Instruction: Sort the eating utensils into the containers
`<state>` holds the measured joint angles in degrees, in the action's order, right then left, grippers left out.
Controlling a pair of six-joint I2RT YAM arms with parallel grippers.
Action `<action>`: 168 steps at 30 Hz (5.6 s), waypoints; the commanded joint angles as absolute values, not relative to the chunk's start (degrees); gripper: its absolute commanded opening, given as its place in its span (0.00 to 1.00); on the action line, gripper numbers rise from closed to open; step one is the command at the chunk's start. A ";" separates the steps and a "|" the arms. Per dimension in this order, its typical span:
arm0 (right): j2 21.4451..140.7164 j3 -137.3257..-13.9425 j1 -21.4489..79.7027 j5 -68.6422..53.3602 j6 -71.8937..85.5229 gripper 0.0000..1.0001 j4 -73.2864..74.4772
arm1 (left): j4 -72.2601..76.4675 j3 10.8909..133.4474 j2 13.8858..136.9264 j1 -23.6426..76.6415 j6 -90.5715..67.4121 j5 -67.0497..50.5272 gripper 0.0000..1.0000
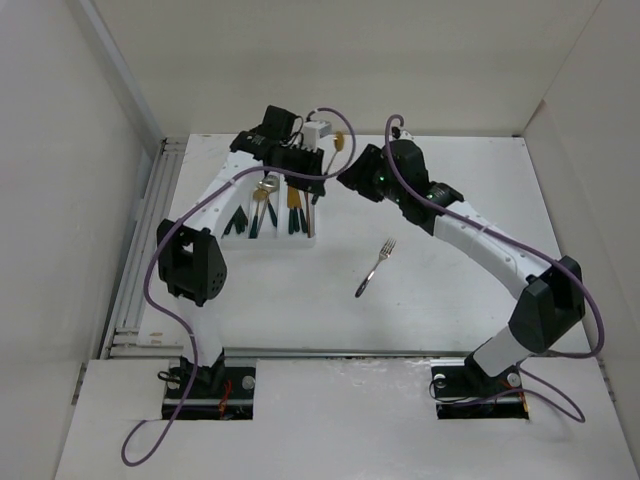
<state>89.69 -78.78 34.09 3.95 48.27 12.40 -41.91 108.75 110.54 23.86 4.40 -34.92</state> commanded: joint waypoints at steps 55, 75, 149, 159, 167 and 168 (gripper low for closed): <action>110.03 -69.70 36.47 10.81 53.00 0.22 39.02 | -39.37 98.70 104.06 12.22 1.58 -3.96 0.47; 97.56 -92.19 35.95 8.36 44.12 0.00 24.26 | -54.67 112.59 99.24 21.43 22.24 -49.83 0.67; 87.02 -81.30 32.00 0.62 45.79 0.56 14.59 | -36.91 93.96 115.49 -0.79 6.06 -14.85 0.16; 85.43 -81.47 29.54 4.82 42.20 0.60 17.75 | -41.30 98.34 112.95 -0.79 6.59 -14.86 0.46; 81.31 -82.62 19.00 11.24 34.81 0.82 20.38 | -40.36 111.62 105.92 -2.98 3.00 3.13 0.59; 80.52 -82.62 17.77 13.25 34.80 0.83 21.52 | -39.21 111.10 105.13 -3.77 1.94 7.08 0.60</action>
<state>84.44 -80.64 21.23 7.09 38.37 20.08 -41.08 108.44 112.33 -1.13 4.95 -5.76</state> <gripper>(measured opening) 0.820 0.594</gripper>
